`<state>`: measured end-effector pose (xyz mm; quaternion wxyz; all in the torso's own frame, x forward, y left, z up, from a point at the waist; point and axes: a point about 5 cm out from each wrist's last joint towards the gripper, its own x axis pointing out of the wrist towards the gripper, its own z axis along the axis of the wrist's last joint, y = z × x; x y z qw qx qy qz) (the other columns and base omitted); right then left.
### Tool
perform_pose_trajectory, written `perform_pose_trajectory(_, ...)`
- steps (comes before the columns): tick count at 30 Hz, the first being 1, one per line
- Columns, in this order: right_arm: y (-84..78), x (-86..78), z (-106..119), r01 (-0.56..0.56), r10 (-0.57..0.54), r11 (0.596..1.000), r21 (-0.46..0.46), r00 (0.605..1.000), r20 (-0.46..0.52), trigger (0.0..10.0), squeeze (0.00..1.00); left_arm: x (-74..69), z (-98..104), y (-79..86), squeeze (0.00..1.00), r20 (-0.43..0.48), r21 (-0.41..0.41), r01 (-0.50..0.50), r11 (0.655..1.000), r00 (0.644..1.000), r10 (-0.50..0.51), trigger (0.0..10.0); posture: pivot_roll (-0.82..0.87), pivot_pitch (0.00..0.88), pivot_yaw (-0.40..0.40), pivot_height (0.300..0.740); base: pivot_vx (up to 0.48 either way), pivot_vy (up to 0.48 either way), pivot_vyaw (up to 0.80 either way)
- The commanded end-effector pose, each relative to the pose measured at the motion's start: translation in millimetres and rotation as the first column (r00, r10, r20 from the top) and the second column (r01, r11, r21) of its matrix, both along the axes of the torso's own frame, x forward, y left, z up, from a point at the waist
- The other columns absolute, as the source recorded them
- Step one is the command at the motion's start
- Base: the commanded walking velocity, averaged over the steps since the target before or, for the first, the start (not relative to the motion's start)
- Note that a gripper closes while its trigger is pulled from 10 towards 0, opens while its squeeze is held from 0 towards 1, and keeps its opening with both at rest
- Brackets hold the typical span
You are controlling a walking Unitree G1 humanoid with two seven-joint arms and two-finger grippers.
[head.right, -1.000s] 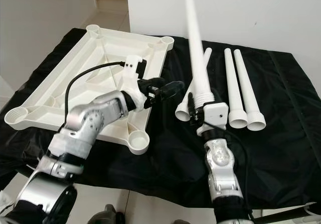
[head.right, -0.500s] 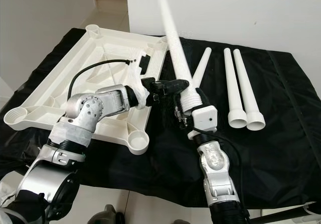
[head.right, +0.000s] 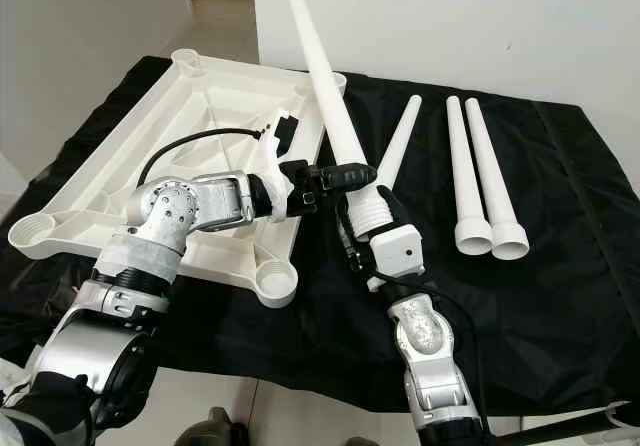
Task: Building children table
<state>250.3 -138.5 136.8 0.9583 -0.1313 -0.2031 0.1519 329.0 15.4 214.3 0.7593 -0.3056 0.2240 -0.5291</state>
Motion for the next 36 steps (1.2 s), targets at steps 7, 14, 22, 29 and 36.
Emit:
perform_pose_trajectory(7,11.9,-8.4,-1,-0.072,0.073,0.993,-0.095,0.997,0.012,10.0,0.00,7.8,6,-1.8,0.00,0.025,0.001,0.026,1.000,0.999,-0.026,10.0,-0.01,0.000,0.020,0.740,0.000,0.000,0.00)
perform_pose_trajectory(14,15.5,-12.2,0,-0.075,0.079,0.990,-0.120,0.997,0.027,10.0,0.00,21.5,2,2.8,0.00,-0.008,0.046,-0.076,0.996,0.997,0.077,10.0,-0.01,0.000,0.025,0.740,0.000,0.000,0.00)
perform_pose_trajectory(22,18.2,-20.8,-7,-0.099,0.098,0.988,-0.120,0.995,-0.008,10.0,0.00,44.2,11,19.4,0.00,-0.064,0.038,-0.221,0.975,0.973,0.223,10.0,-0.01,0.000,0.026,0.740,0.000,0.000,0.00)
perform_pose_trajectory(29,18.4,-25.3,-8,-0.110,0.109,0.984,-0.142,0.994,-0.012,10.0,0.00,61.8,22,38.2,0.00,-0.067,0.049,-0.343,0.938,0.936,0.346,10.0,-0.01,0.000,0.032,0.740,0.000,0.000,0.00)
perform_pose_trajectory(36,17.4,-27.8,-9,-0.122,0.121,0.978,-0.169,0.993,-0.015,10.0,0.00,71.0,29,50.5,0.00,-0.058,0.062,-0.413,0.909,0.907,0.416,10.0,-0.01,0.000,0.032,0.740,0.000,0.000,0.00)
